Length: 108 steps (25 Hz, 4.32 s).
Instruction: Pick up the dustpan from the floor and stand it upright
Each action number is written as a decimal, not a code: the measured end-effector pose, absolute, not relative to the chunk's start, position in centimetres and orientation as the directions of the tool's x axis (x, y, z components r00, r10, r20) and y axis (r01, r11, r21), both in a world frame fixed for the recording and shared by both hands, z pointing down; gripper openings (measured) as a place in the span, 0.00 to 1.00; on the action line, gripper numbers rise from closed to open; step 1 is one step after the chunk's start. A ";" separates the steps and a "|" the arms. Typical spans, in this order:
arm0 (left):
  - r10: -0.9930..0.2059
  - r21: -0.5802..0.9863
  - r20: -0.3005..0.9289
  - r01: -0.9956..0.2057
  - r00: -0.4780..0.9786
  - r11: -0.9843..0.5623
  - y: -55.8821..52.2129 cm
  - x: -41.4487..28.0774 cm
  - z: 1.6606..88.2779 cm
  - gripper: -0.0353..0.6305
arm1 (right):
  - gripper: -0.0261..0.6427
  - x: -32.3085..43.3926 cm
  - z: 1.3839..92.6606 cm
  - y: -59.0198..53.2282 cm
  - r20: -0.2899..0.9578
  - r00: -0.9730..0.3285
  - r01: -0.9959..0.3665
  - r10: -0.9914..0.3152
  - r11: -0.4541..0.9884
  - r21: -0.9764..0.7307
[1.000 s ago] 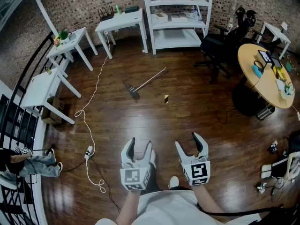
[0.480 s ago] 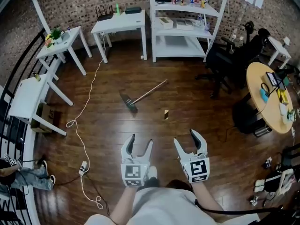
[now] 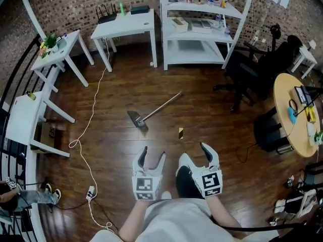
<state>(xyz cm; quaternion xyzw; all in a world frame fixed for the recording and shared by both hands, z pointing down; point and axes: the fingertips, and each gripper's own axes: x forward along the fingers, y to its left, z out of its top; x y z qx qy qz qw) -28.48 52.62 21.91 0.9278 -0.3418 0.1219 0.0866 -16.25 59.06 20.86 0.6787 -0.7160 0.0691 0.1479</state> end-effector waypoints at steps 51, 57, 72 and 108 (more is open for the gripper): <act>-0.389 0.255 0.762 -0.792 0.517 -0.555 -3.0 -1.4 65.8 0.50 | 0.42 14.0 68.5 -0.9 0.883 -0.375 -0.770 -0.282 0.626 -0.127; -0.328 0.278 0.810 -0.810 0.487 -0.516 -3.3 -0.7 75.6 0.50 | 0.42 17.3 81.3 -3.8 0.929 -0.314 -0.731 -0.194 0.674 -0.106; -0.246 0.312 0.835 -0.792 0.492 -0.525 -2.5 0.9 92.5 0.49 | 0.42 19.2 102.3 -3.7 0.983 -0.182 -0.305 -0.034 0.952 -0.024; -0.275 0.323 0.787 -0.748 0.553 -0.579 -5.9 3.6 88.4 0.50 | 0.17 24.6 100.4 -7.3 0.993 0.116 -0.009 0.008 1.000 -0.007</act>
